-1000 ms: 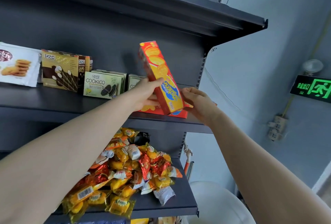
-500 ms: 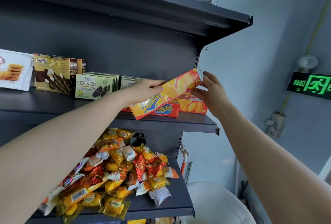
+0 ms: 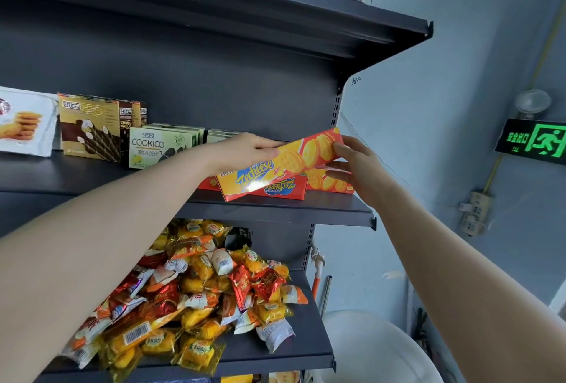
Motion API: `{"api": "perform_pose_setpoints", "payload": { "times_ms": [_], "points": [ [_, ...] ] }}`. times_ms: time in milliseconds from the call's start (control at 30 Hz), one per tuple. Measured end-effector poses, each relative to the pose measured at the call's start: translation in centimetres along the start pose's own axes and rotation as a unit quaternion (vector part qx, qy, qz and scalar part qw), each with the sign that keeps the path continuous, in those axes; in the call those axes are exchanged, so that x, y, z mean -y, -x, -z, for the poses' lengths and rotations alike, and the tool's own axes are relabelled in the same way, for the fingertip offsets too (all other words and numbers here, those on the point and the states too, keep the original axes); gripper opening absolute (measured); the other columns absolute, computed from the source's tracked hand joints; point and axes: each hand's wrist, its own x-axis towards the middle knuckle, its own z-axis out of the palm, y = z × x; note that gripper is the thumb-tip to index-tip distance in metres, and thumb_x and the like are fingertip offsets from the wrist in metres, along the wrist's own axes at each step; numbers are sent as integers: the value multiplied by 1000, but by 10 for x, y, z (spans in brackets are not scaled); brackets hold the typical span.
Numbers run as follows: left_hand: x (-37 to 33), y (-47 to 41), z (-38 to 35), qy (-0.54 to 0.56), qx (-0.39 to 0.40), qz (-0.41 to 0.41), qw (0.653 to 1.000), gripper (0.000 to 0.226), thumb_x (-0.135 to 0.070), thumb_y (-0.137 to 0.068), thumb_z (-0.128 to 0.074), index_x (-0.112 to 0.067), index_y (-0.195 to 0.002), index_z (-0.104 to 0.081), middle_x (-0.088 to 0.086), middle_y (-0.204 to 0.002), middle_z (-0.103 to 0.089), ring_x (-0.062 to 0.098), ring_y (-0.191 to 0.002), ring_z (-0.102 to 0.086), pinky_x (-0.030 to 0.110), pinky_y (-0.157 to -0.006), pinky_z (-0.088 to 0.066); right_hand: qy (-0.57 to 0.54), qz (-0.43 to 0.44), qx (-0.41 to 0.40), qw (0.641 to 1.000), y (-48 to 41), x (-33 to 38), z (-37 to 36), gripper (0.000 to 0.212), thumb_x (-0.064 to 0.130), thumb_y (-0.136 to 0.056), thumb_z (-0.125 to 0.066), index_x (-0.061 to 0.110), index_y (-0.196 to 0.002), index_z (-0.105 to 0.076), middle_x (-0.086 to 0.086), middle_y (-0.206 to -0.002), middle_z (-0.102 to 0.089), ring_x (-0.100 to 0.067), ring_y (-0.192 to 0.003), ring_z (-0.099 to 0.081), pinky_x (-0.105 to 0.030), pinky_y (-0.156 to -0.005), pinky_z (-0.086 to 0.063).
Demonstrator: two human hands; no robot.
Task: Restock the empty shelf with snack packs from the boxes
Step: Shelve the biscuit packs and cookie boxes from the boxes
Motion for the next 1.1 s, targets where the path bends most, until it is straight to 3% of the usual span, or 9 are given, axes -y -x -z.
{"api": "perform_pose_setpoints", "payload": {
  "times_ms": [200, 300, 433, 500, 600, 767, 900, 1000, 1100],
  "points": [
    [-2, -4, 0, -64, 38, -18, 997, 43, -37, -102, -50, -34, -144, -48, -12, -140, -54, 7, -127, -50, 20, -102, -33, 73, -6, 72, 995, -1, -11, 12, 47, 32, -89, -73, 38, -132, -54, 4, -110, -69, -12, -95, -68, -28, -83, -55],
    [4, -10, -5, -140, 23, -39, 989, 41, -41, -100, -51, -34, -141, -53, -12, -142, -52, 8, -130, -46, 22, -102, -31, 47, -10, 96, 994, 1, -19, 20, 34, 14, -89, -72, 22, -120, -60, 0, -99, -68, -11, -78, -67, -21, -67, -53],
    [34, -13, -3, -166, -48, 11, 985, 38, -59, -98, -34, -37, -115, -59, -11, -114, -59, 12, -102, -56, 27, -87, -43, 24, -19, 70, 997, 1, -39, 40, 29, 12, -87, -73, 16, -112, -60, -6, -100, -70, -16, -85, -68, -30, -80, -55],
    [54, -11, 2, -223, -55, 54, 972, 34, -44, -104, -37, -33, -129, -58, -4, -131, -60, 20, -113, -57, 32, -94, -46, 16, -40, 48, 998, 1, -46, 51, 31, 14, -86, -75, 15, -114, -61, -7, -101, -71, -17, -85, -70, -30, -78, -58],
    [77, -6, 6, -334, -43, 107, 935, 50, -44, -102, -46, -36, -150, -36, -8, -158, -34, 27, -141, -35, 39, -111, -33, 59, -87, 31, 994, -1, -53, 66, 33, 12, -87, -74, 14, -117, -62, -5, -102, -72, -17, -82, -71, -25, -68, -55],
    [87, -9, 9, -430, -34, 128, 893, 72, -71, -92, -39, -41, -155, -19, -10, -161, -25, 29, -133, -34, 42, -107, -37, 203, -68, 25, 977, -10, -57, 59, 29, 10, -89, -65, 25, -114, -64, -5, -116, -65, -20, -94, -66, -27, -73, -50],
    [81, -11, 8, -477, -53, 133, 867, 79, -81, -83, -40, -42, -151, -30, 1, -150, -37, 29, -133, -35, 46, -108, -32, 379, 8, 43, 925, -16, -56, 45, 46, 39, -71, -63, 42, -117, -64, 1, -122, -56, -21, -109, -55, -34, -94, -47],
    [77, -17, 7, -482, -63, 119, 866, 78, -80, -85, -37, -38, -150, -34, 2, -146, -39, 27, -134, -29, 45, -108, -31, 405, 19, 49, 913, -20, -50, 47, 36, 26, -80, -67, 46, -110, -65, 2, -114, -56, -21, -101, -57, -32, -87, -48],
    [76, -32, -4, -434, -32, 106, 894, 72, -65, -96, -36, -29, -156, -20, 3, -162, -20, 27, -149, -14, 47, -120, -21, 405, 1, 65, 912, -22, -44, 56, 37, 16, -82, -62, 45, -104, -66, 1, -108, -62, -22, -93, -60, -31, -76, -49]
  ]
}}
